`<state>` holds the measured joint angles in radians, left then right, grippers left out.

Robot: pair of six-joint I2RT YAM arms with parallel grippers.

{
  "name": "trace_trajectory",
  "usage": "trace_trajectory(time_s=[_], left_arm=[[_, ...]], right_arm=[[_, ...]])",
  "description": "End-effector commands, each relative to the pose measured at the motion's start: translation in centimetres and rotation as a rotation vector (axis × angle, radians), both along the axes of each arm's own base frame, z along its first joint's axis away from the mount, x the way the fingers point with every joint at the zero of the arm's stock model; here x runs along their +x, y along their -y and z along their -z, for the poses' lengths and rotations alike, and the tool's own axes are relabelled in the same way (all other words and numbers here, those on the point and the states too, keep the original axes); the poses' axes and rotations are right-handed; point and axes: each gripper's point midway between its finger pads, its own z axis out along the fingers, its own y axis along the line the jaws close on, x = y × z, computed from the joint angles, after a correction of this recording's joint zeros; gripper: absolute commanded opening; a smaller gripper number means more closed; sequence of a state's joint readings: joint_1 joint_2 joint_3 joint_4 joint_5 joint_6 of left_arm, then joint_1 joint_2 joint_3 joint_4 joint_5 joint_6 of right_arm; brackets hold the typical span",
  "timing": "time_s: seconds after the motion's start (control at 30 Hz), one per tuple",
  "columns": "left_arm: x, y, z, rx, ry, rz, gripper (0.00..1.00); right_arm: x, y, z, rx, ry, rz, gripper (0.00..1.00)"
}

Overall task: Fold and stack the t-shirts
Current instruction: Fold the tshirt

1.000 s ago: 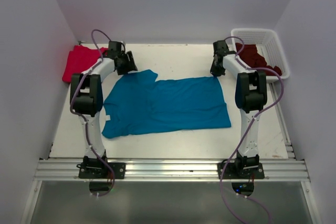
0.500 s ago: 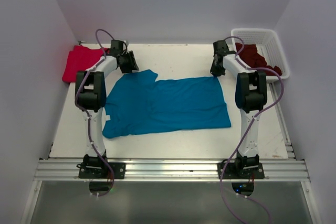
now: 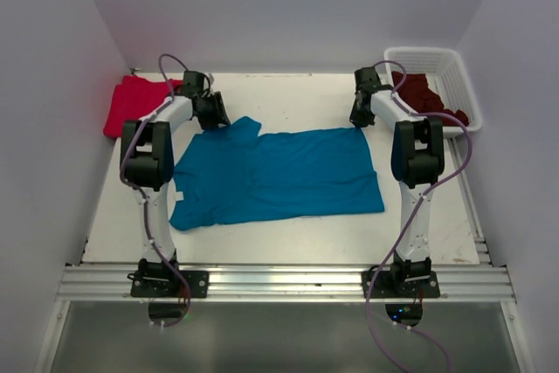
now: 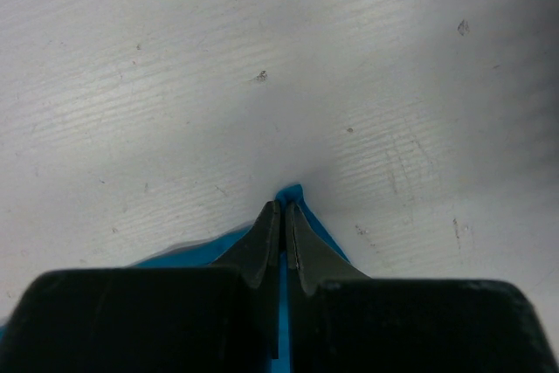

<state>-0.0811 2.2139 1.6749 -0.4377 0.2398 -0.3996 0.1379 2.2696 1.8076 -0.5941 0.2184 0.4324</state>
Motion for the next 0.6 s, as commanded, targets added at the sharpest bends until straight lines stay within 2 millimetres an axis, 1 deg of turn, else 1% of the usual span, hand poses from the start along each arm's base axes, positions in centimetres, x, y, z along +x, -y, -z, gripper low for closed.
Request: trace_trajectory(time_s=[0.0,0.03,0.07,0.1,0.13,0.17,0.2,0.27,0.3,0.4,0.5,0.53,0.57], left_arm=[[-1.7,0.7,-2.8,-0.012,0.018,0.043,0.5],[-2.4,0.8,-2.4,-0.012,0.003,0.043,0.5],[-2.7,0.8,-2.5,-0.011,0.002,0.044,0.5],[-2.9,0.8,-3.3,-0.009,0.014,0.044,0.5],[-3.6,0.9,-3.1,-0.01,0.005,0.045,0.5],[-3.7,0.8,-3.4,-0.005,0.01,0.042,0.5],[-4.0,0.9,-4.1,-0.007,0.024,0.042,0.5],[-4.4,0.9,-4.9,-0.01,0.035,0.042,0.49],[-4.5,0.9,-5.8,-0.01,0.054,0.043,0.49],[-5.6,1.1,-6.5,-0.02,0.062,0.048,0.49],[-6.5,1.7,-7.0,-0.033,0.063,0.063,0.49],[-7.4,1.9,-6.3,-0.035,0.044,0.066,0.49],[-7.7,1.9,-6.0,-0.029,0.039,0.065,0.49]], right_arm=[[-1.5,1.0,1.4,-0.028,-0.07,0.002,0.0],[-1.5,1.0,1.4,-0.028,-0.07,0.002,0.0],[-1.5,1.0,1.4,-0.027,-0.07,0.005,0.0],[-1.5,1.0,1.5,-0.028,-0.072,0.002,0.0],[-1.6,0.9,1.6,-0.026,-0.073,0.002,0.0],[-1.6,0.9,1.6,-0.027,-0.075,0.002,0.0],[-1.6,1.0,1.6,-0.025,-0.073,0.003,0.0],[-1.6,0.9,1.6,-0.025,-0.075,0.002,0.0],[-1.6,1.0,1.6,-0.027,-0.076,0.004,0.0],[-1.6,0.9,1.7,-0.022,-0.076,0.003,0.0],[-1.6,1.0,1.7,-0.025,-0.076,0.004,0.0],[-1.6,0.9,1.6,-0.025,-0.075,0.002,0.0],[-1.6,1.0,1.6,-0.026,-0.075,0.004,0.0]])
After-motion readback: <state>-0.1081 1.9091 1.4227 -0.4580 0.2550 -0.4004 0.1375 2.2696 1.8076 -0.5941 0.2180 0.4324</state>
